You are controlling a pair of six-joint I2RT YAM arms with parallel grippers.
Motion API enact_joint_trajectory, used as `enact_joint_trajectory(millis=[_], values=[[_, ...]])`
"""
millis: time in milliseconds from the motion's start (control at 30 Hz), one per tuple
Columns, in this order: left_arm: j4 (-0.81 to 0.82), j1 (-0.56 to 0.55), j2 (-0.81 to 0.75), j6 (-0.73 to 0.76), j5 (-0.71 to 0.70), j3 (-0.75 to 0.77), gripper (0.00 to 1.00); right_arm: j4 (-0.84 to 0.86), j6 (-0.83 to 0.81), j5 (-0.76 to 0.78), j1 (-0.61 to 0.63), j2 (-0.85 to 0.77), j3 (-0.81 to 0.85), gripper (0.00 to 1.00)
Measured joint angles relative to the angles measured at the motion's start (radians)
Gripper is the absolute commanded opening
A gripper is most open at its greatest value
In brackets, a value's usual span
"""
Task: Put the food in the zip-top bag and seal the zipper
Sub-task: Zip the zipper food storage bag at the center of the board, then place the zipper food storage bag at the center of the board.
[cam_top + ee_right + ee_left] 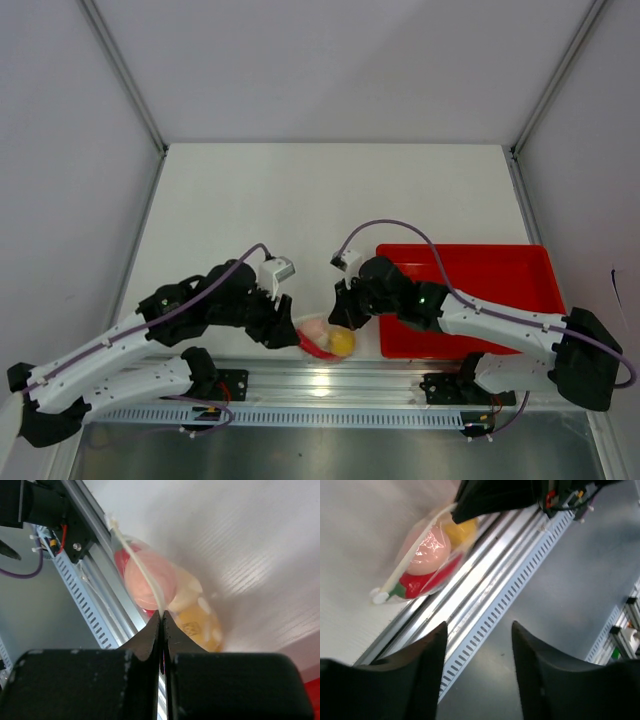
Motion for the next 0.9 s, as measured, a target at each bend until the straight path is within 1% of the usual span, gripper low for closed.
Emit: enact_joint_trajectory(millis=[33,67,100,133,167,200,233,333,433,533,733,767,833,867,900], values=[[0.005,-0.001,0.000,-0.011,-0.021,-0.005,0.68,0.000,0.000,0.000,0.000,0.017,0.003,0.00],[0.009,-0.001,0.000,-0.019,-0.048,-0.008,0.70,0.001,0.001,0.000,0.000,0.033,0.005,0.00],[0.010,-0.002,-0.001,-0.031,-0.082,-0.010,0.79,0.001,0.003,0.000,0.000,0.052,0.010,0.00],[0.011,-0.002,-0.002,-0.042,-0.112,-0.010,0.85,0.002,0.003,0.000,0.000,0.059,0.013,0.00],[0.012,-0.002,-0.006,-0.049,-0.156,-0.010,0.86,0.001,0.003,-0.002,-0.002,0.074,0.021,0.00],[0.011,-0.002,-0.014,-0.053,-0.192,-0.010,0.95,0.001,0.003,-0.004,-0.004,0.089,0.032,0.00],[0.011,-0.002,-0.024,-0.054,-0.229,-0.009,0.99,0.001,0.003,-0.009,-0.008,0.106,0.047,0.00],[0.013,-0.002,-0.089,-0.062,-0.311,-0.008,0.99,0.000,-0.001,-0.019,-0.035,0.177,0.108,0.00],[0.016,-0.002,-0.166,-0.060,-0.348,0.002,0.99,0.006,-0.006,-0.027,-0.082,0.250,0.163,0.00],[0.030,-0.002,-0.229,-0.059,-0.351,0.005,0.99,0.006,-0.009,-0.034,-0.137,0.333,0.223,0.00],[0.068,-0.002,-0.282,-0.061,-0.307,-0.002,0.99,-0.019,-0.038,-0.039,-0.229,0.595,0.416,0.01],[0.074,-0.002,-0.283,-0.061,-0.296,-0.005,0.99,-0.023,-0.043,-0.035,-0.233,0.623,0.434,0.03],[0.094,-0.002,-0.285,-0.063,-0.268,-0.020,1.00,-0.045,-0.050,-0.020,-0.235,0.675,0.476,0.17],[0.104,-0.002,-0.287,-0.064,-0.254,-0.031,0.99,-0.053,-0.052,-0.010,-0.235,0.694,0.494,0.25],[0.114,-0.003,-0.291,-0.068,-0.244,-0.045,0.99,-0.057,-0.055,0.001,-0.234,0.706,0.506,0.38]])
